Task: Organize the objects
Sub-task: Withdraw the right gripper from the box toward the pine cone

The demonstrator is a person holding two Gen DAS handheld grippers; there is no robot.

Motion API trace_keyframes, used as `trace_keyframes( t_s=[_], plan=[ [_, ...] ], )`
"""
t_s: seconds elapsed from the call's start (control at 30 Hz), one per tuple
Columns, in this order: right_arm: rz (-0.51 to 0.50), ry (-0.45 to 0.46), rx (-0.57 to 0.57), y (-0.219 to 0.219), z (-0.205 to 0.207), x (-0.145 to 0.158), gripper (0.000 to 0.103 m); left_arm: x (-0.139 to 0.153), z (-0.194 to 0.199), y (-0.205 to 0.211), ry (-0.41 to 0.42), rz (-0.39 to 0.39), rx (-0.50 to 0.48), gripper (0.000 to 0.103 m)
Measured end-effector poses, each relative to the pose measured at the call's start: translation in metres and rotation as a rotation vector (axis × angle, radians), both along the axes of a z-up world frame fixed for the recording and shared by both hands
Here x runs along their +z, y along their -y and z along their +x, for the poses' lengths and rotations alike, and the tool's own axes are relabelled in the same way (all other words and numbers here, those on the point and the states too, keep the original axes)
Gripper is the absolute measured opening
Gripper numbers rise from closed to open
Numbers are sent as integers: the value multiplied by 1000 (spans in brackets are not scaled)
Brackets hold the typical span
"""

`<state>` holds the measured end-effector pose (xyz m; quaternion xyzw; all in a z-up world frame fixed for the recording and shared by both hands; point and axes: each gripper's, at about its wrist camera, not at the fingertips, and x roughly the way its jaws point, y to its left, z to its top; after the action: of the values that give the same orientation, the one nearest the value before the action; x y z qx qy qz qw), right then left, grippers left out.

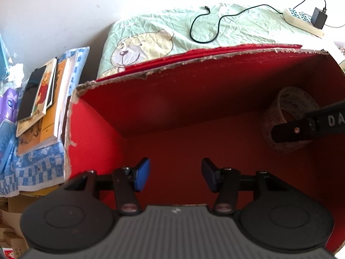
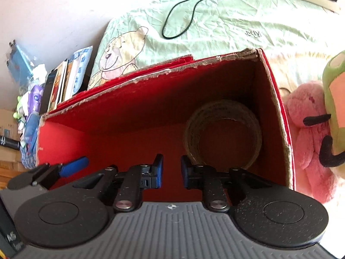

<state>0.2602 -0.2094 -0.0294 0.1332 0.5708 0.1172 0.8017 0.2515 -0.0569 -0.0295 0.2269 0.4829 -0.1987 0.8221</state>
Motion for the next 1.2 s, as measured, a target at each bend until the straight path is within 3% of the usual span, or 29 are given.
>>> trace_keyframes(
  t_s=[0.2,0.23,0.43,0.97,1.2],
  plan=[
    [24,61,16,3,-12,10,23,4,-2,-3,30,-12,17,58],
    [25,72,20,1,-13,11,23,6,-4,-3,54,13,-103,58],
    [34,134,32,7,-30,22,24,25,-20,-4,111,11,-80,59],
    [48,310,130,23,-85,63,31,77,-88,-17,216,-26,8,87],
    [25,364,156,30,-114,78,35,95,-124,-18,266,-47,35,91]
  ],
)
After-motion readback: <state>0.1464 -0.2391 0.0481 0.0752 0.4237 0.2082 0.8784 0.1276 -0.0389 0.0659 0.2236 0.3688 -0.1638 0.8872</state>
